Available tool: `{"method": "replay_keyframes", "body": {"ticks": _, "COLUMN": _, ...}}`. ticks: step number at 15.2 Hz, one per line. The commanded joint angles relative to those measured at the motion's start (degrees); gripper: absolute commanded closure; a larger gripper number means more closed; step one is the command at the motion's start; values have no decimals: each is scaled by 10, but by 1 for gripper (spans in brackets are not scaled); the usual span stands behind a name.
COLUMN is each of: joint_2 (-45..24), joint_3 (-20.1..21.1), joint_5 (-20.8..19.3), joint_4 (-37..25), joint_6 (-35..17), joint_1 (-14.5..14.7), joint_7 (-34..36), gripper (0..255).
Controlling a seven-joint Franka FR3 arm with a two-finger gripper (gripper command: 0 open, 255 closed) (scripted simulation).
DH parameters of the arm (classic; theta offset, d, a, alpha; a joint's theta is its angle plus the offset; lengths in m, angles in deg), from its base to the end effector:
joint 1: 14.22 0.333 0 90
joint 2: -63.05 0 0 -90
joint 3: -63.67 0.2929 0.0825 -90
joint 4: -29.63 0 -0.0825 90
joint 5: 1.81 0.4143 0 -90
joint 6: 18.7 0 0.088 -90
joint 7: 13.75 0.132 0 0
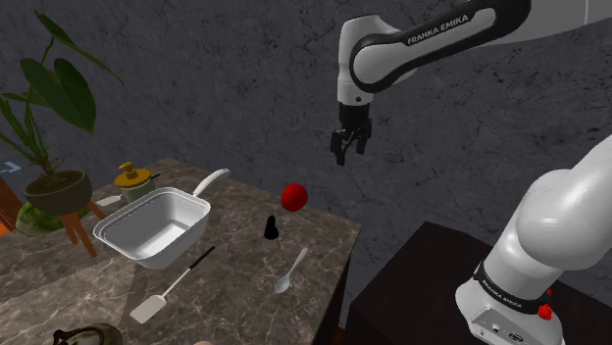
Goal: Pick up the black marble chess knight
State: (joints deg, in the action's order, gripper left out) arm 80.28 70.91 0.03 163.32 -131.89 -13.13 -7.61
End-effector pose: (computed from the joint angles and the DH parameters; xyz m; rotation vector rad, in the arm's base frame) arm 0.4748 0.0717 0.3885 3.1248 0.0281 -0.0900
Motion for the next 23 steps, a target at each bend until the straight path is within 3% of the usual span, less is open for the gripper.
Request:
{"method": "replay_keyframes", "body": {"ticks": 1, "joint_2": -42, "joint_3": 8, "joint_5": 0, "joint_4": -16, "joint_6": -25, "joint_1": 3, "joint_7": 11, "gripper": 0}}
{"method": "replay_keyframes", "body": {"ticks": 12, "joint_2": -284, "joint_3": 29, "joint_5": -28, "joint_4": -142, "joint_6": -124, "joint_1": 21, "joint_7": 62, "gripper": 0}}
{"method": "replay_keyframes", "body": {"ticks": 23, "joint_2": -536, "joint_3": 24, "joint_5": -58, "joint_4": -359, "joint_6": -142, "joint_1": 60, "joint_7": 99, "gripper": 0}}
